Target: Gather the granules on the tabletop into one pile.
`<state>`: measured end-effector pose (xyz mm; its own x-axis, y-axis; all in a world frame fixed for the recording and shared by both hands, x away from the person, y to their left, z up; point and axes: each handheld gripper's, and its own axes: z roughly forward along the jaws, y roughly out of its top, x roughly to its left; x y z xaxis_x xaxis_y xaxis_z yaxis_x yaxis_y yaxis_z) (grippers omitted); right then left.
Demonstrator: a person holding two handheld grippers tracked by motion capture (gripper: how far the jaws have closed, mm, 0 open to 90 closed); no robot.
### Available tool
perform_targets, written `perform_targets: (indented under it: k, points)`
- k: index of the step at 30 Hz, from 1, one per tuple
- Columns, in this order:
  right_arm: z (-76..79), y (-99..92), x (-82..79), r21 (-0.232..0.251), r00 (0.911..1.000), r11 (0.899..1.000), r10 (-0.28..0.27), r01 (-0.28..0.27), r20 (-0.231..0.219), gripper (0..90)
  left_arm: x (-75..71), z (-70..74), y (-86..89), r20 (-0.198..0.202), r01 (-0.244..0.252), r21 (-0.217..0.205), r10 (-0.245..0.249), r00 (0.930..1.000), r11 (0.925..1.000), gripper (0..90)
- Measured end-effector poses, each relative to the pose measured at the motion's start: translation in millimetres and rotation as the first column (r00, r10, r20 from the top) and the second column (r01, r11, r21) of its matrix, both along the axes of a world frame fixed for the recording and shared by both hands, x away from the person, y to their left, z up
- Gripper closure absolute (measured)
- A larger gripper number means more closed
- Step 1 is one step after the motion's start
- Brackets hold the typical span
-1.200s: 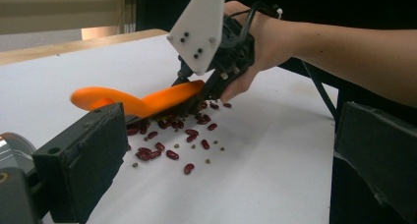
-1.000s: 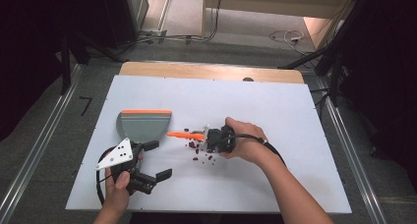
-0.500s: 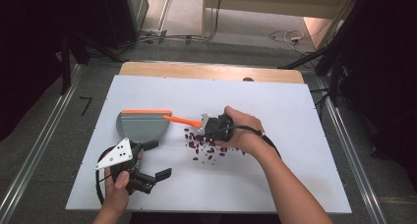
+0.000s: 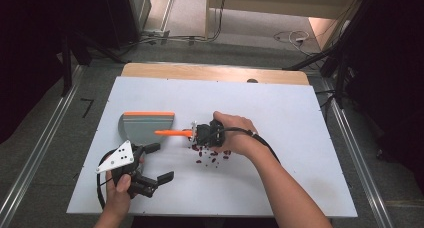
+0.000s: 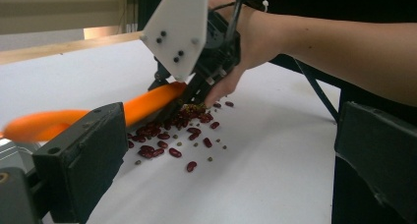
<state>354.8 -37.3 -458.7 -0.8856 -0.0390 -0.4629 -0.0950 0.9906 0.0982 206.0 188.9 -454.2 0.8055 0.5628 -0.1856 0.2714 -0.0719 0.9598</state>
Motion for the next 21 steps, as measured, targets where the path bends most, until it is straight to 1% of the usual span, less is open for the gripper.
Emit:
perform_targets:
  k: [2,3,4,5,6,7,8,12,13,14,15,16,17,18,19,20,21]
  points:
    - [-1.1,-1.6,-4.4,-0.012,0.9999,1.000,0.016,-0.016,0.005,68.0,-0.5,0.9,0.3,0.005,-0.003,0.002,0.003,1.0000,1.0000,0.9]
    - [-2.1,-2.5,-6.7,-0.008,0.9999,1.000,0.015,-0.015,0.001,68.0,-0.9,1.2,0.6,0.006,-0.004,0.000,0.004,1.0000,1.0000,0.9]
    - [-1.6,-3.7,-8.0,-0.017,0.9996,0.999,0.029,-0.028,0.004,68.0,-1.3,1.3,0.9,0.006,-0.007,0.000,0.007,1.0000,1.0000,0.9]
    - [-1.7,-5.0,-10.3,-0.019,0.9994,0.999,0.034,-0.034,0.000,68.0,-1.5,1.3,1.4,0.006,-0.008,0.000,0.008,0.9999,1.0000,0.9]
    - [-2.3,-6.3,-12.3,-0.009,0.9993,0.999,0.037,-0.037,-0.003,68.0,-1.6,1.1,1.6,0.005,-0.009,-0.001,0.009,0.9999,1.0000,0.9]
    - [-1.3,-8.0,-13.8,-0.023,0.9986,0.998,0.053,-0.053,-0.006,68.0,-1.7,0.9,1.8,0.004,-0.009,-0.002,0.009,1.0000,1.0000,0.9]
    - [-1.5,-9.7,-15.7,-0.016,0.9985,0.998,0.054,-0.054,-0.008,68.0,-1.6,0.8,2.0,0.003,-0.008,0.000,0.008,1.0000,1.0000,0.9]
    - [-0.5,-14.9,-17.7,-0.013,0.9979,0.998,0.063,-0.063,-0.018,68.0,-1.3,0.3,2.0,0.004,-0.007,0.001,0.007,1.0000,1.0000,0.9]
    - [-0.6,-17.2,-18.4,0.009,0.9983,0.998,0.057,-0.057,-0.010,68.0,-1.2,0.4,2.0,0.004,-0.007,0.000,0.007,1.0000,1.0000,0.9]
    - [0.2,-17.9,-18.9,0.013,0.9983,0.998,0.058,-0.057,-0.006,68.1,-1.2,0.5,2.1,0.004,-0.007,0.000,0.007,1.0000,1.0000,0.9]
    - [2.4,-18.4,-18.3,0.017,0.9981,0.998,0.061,-0.061,0.009,68.1,-1.3,0.6,2.4,0.003,-0.009,0.000,0.009,1.0000,1.0000,0.9]
    - [5.0,-18.8,-17.4,0.038,0.9983,0.998,0.054,-0.055,0.020,68.3,-1.1,0.6,2.7,0.003,-0.010,0.000,0.010,0.9999,1.0000,0.9]
    - [7.2,-19.0,-17.1,0.065,0.9989,0.997,0.044,-0.045,0.019,68.4,-0.9,0.6,3.2,0.004,-0.011,-0.001,0.011,0.9999,0.9999,0.9]
    - [10.2,-19.0,-15.7,0.082,0.9984,0.996,0.037,-0.041,0.043,68.4,-0.9,0.7,3.7,0.003,-0.013,-0.001,0.013,0.9999,0.9999,0.9]
    - [13.6,-19.2,-15.5,0.095,0.9990,0.995,0.013,-0.017,0.042,68.4,-0.8,0.9,3.9,0.003,-0.013,-0.003,0.013,0.9999,0.9999,0.9]
    - [17.3,-19.4,-15.4,0.107,0.9997,0.994,-0.002,-0.001,0.025,68.4,-0.8,0.9,3.9,0.003,-0.013,-0.003,0.013,0.9999,0.9999,0.9]
    - [22.0,-19.1,-13.6,0.124,0.9997,0.992,-0.008,0.005,0.025,68.4,-0.7,1.0,4.6,0.004,-0.016,-0.004,0.016,0.9999,0.9999,0.9]
